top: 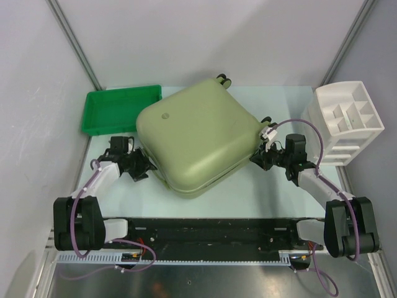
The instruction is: Open, take out, and arrange the luggage
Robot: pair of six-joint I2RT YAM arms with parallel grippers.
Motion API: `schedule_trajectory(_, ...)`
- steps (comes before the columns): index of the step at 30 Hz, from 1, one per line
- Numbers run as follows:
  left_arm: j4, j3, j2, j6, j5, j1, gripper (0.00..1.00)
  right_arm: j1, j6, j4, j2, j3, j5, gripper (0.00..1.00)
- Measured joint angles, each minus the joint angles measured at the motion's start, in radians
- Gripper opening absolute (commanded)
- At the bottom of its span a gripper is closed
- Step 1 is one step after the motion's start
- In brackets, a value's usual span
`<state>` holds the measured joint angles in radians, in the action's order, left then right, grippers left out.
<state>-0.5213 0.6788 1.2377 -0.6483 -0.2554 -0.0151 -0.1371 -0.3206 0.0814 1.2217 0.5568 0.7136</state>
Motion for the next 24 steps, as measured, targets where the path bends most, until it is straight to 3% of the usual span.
schedule_trajectory(3,0.029,0.0,0.024,-0.005,-0.004,0.002,0.5,-0.002,-0.011,0.0,0.028,-0.003,0.011,0.24)
schedule_trajectory(8,0.068,0.0,0.058,-0.01,-0.019,0.005,0.45,-0.008,-0.02,0.023,0.069,-0.014,0.018,0.24)
schedule_trajectory(11,0.083,0.0,0.067,-0.016,-0.022,0.005,0.42,-0.008,-0.019,0.053,0.069,-0.03,0.018,0.18)
schedule_trajectory(12,0.088,0.0,0.069,-0.018,-0.023,0.005,0.39,-0.007,-0.018,0.066,0.069,-0.037,0.016,0.11)
schedule_trajectory(15,0.1,0.0,0.072,-0.032,-0.033,0.005,0.22,-0.006,-0.014,0.109,0.068,-0.059,0.01,0.0)
schedule_trajectory(16,0.105,0.0,0.072,-0.038,-0.039,0.005,0.12,-0.003,-0.01,0.119,0.064,-0.064,0.01,0.0)
schedule_trajectory(18,0.112,0.0,0.072,-0.049,-0.046,0.005,0.0,0.004,-0.005,0.126,0.05,-0.069,0.011,0.0)
schedule_trajectory(24,0.1,0.0,0.072,-0.026,-0.057,-0.03,0.0,0.019,-0.018,0.078,-0.028,-0.083,-0.006,0.0)
